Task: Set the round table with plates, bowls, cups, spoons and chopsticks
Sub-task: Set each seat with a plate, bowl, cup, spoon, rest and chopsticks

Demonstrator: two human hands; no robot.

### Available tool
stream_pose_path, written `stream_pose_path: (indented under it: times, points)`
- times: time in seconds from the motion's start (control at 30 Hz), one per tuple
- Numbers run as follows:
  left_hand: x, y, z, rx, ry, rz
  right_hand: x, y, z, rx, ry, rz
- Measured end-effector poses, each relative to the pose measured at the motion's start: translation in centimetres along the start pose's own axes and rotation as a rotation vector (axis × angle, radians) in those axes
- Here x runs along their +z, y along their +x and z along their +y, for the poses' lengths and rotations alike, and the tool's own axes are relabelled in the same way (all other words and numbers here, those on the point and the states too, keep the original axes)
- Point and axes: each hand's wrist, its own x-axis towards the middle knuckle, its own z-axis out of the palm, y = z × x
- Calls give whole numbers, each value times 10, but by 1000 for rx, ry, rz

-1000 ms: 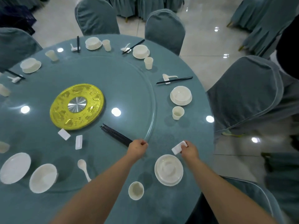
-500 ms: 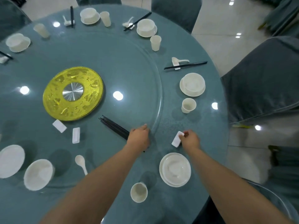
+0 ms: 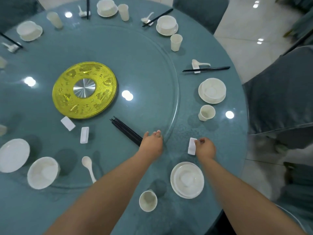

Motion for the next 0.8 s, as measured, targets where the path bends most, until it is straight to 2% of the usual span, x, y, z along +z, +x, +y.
stream_pose_path:
  times: [0.13, 0.27, 0.37, 0.57, 0.8]
  points:
    - [-2, -4, 0, 16, -43, 39, 2, -19, -8, -70, 4, 49]
    - [-1, -24, -8, 29, -215, 197, 15, -42, -28, -221, -30, -26]
    - [11, -55, -28, -59, -346, 291, 33, -64, -54, -353, -53, -96]
    - [46, -111, -75, -311, -454, 189, 67, -92, -94, -553, -207, -230]
    - [51, -116, -81, -295, -383, 100, 87, -96, -98, -533, -526, -271]
